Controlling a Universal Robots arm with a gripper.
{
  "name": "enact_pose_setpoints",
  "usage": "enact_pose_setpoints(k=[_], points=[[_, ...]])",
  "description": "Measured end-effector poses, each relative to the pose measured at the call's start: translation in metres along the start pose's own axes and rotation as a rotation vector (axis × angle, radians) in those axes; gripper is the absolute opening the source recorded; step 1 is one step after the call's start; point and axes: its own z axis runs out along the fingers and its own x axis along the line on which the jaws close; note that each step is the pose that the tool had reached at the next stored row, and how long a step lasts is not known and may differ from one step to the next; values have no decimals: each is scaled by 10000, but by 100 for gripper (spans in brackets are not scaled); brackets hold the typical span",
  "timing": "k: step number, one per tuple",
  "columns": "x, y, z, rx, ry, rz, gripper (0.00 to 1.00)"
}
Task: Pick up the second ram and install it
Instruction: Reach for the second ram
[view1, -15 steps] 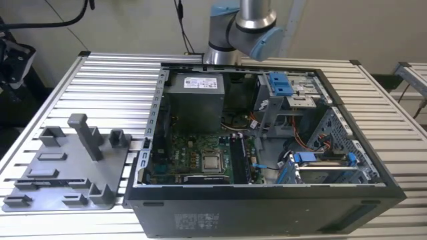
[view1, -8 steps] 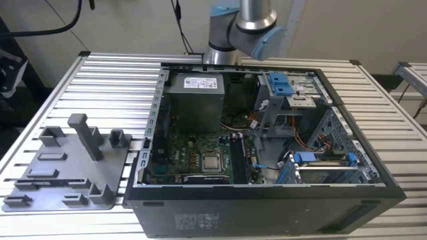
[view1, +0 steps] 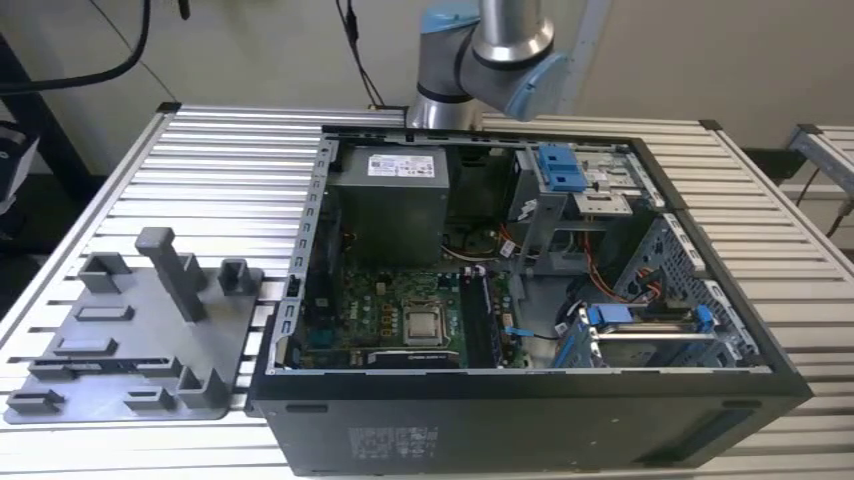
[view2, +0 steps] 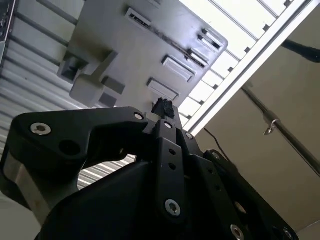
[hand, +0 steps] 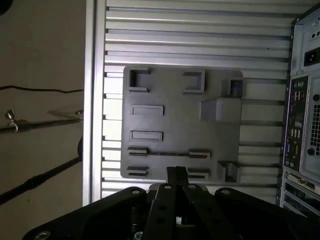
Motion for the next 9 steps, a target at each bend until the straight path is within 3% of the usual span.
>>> enact_pose_setpoints(k=[9], points=[[-22, -63, 3, -1, 2, 0, 11]])
